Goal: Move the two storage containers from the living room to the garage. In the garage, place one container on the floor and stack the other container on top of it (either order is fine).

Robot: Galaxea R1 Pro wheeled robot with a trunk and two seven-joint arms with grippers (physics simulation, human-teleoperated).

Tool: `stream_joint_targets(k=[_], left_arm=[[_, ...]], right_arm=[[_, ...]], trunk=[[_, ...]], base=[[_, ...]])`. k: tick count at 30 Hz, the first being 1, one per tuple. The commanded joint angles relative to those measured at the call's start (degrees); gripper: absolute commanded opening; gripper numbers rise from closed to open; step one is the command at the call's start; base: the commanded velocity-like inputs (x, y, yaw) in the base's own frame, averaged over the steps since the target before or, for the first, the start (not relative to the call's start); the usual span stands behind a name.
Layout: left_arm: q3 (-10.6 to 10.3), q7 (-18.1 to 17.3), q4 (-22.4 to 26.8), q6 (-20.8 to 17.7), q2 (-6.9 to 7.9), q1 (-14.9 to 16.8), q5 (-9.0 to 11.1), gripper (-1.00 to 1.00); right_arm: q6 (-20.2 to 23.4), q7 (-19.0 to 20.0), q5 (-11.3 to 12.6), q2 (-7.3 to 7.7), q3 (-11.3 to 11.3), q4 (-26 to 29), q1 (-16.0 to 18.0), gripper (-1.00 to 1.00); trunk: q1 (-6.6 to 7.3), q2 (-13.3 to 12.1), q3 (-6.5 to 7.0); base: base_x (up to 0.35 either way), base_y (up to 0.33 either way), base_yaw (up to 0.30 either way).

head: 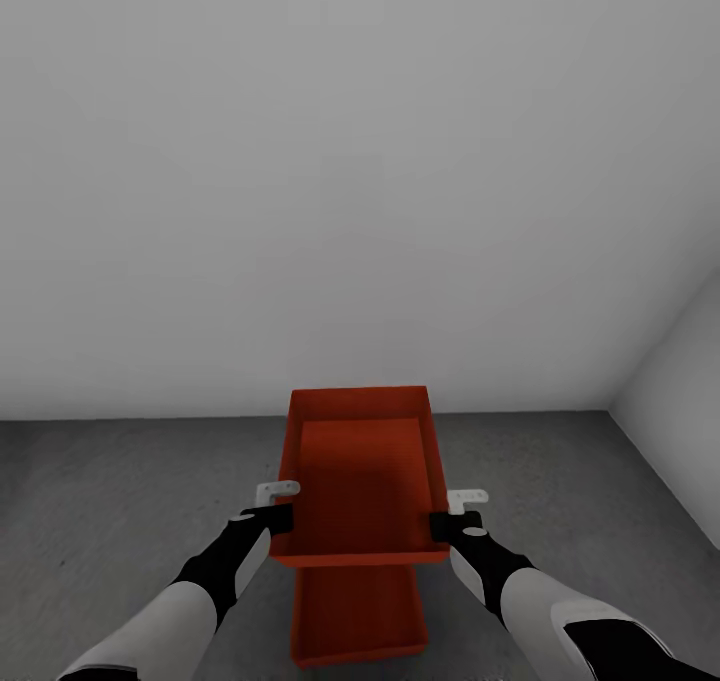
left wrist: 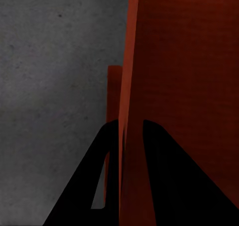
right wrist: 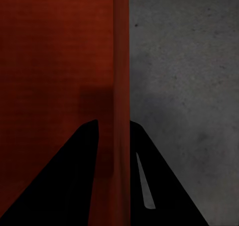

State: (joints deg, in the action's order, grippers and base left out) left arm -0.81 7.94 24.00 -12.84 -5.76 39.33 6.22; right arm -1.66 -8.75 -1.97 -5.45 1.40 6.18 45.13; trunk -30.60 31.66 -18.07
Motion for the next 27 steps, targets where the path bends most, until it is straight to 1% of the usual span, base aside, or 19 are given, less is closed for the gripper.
stream_joint_targets(k=[1, 27], left_arm=[[0.55, 3.57, 0.28, -0.43, 0.05, 0.04, -0.77, -1.00], [0.55, 3.57, 0.32, -0.43, 0.05, 0.04, -0.77, -1.00]], right_arm=[[-0.18, -1.27, -0.23, 2.01, -1.61, -0.11, 0.05, -1.00], [0.07, -1.27, -0.23, 2.03, -1.62, -0.11, 0.05, -1.00]], trunk=[[-0.02, 0.09, -0.17], [-0.02, 0.09, -2.58]], base=[[0.000, 0.000, 0.000], [0.000, 0.000, 0.000]])
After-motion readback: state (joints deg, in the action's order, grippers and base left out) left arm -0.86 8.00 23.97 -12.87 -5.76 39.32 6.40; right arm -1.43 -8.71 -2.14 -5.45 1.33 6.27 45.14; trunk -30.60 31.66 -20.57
